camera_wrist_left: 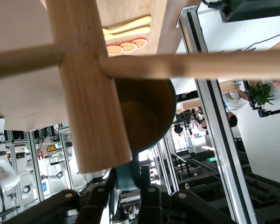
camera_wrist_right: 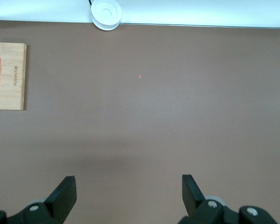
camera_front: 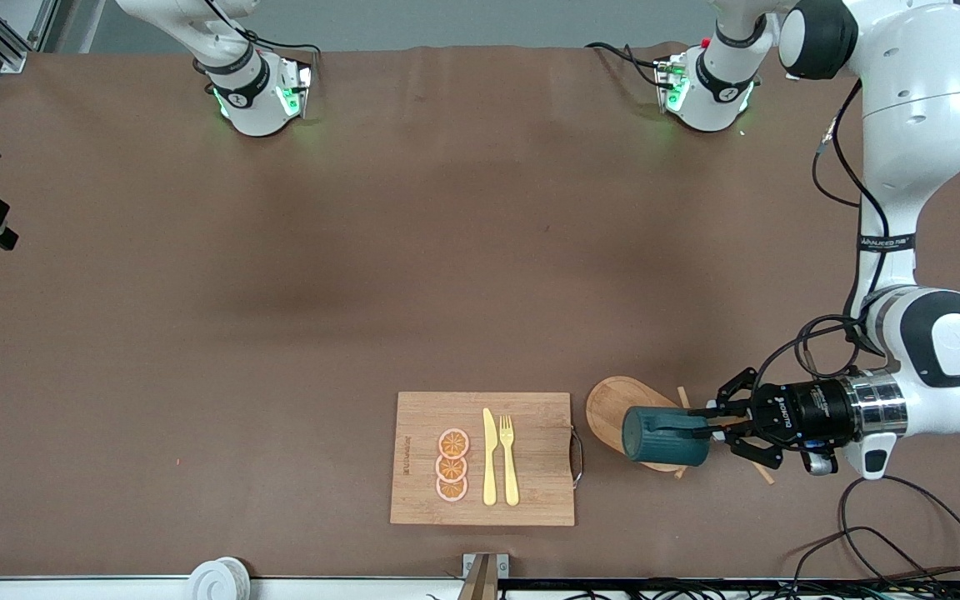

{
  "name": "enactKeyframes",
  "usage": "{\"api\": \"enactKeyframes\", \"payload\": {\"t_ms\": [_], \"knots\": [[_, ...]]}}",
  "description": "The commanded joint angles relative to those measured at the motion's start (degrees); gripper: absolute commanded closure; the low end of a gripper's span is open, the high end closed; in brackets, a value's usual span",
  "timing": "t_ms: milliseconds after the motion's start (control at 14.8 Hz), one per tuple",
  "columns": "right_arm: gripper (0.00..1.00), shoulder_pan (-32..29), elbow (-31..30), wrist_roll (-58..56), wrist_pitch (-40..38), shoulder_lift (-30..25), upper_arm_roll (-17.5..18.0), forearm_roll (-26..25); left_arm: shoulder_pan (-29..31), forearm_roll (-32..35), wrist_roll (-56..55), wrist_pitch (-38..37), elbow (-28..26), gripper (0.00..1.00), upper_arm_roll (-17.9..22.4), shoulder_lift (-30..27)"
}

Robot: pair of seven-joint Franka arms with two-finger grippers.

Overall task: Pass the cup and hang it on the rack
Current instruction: 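Lower the mug handle onto a rack peg with the left gripper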

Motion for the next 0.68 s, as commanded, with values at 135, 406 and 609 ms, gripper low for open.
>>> {"api": "enactKeyframes", "payload": {"t_ms": [135,406,609], "knots": [[0.00,-0.89,0.58,0.08,-0.24,0.17,0.70,-0.88,0.28,1.85,-2.30,1.84,-0.46,0.99,0.07,-0.42],[0.00,-0.80,0.58,-0.01,-0.33,0.08,0.62,-0.88,0.81,3.79,-2.39,2.29,-0.55,0.96,0.07,-0.33],[0.00,-0.80,0.67,-0.01,-0.33,0.08,0.62,-0.88,1.34,5.63,-2.48,2.29,-0.46,0.94,-0.02,-0.33]]}}
